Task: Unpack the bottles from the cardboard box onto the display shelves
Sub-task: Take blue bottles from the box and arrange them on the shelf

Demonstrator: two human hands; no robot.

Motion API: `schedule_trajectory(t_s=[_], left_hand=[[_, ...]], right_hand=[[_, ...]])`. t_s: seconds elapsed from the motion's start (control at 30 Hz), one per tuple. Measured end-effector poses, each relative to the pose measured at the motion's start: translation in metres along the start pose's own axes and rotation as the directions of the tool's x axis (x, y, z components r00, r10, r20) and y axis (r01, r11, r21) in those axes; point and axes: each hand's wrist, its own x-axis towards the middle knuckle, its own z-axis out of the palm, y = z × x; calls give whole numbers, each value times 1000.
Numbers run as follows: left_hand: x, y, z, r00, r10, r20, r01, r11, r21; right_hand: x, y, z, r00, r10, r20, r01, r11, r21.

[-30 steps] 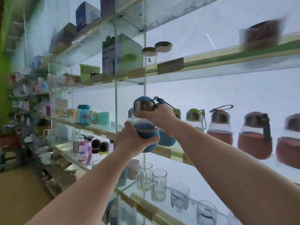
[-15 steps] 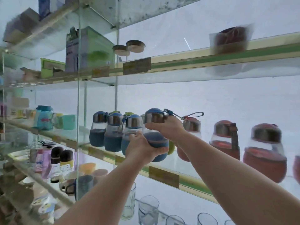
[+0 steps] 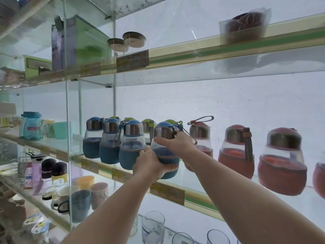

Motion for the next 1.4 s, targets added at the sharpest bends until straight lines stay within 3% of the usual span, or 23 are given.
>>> schedule_trajectory(t_s=[0.4,0.7,1.03,1.2,1.4], left_hand=[[-1,-4,-4,995,-21,93,40,979,-202],[-11,-2,-22,1000,-12,23,14,994,-109],[-32,4,-52,999,46,-3,-46,997,-66],[-41,-13,-76,1000,7,-21,-7,1000,6],[-57,-65,-127,995,-77,-69,81,995,60]], right_hand=[[-4,-2,8,1000,-2,16,1,998,65],[-25,-17,0,999,0,40,6,991,-131],[-53,-48,-5,1000,28,-6,-29,972,-234],[-71,-68,23,995,-92,-49,81,978,-191],[-92,-107,83,971,-205,121,215,973,-84]])
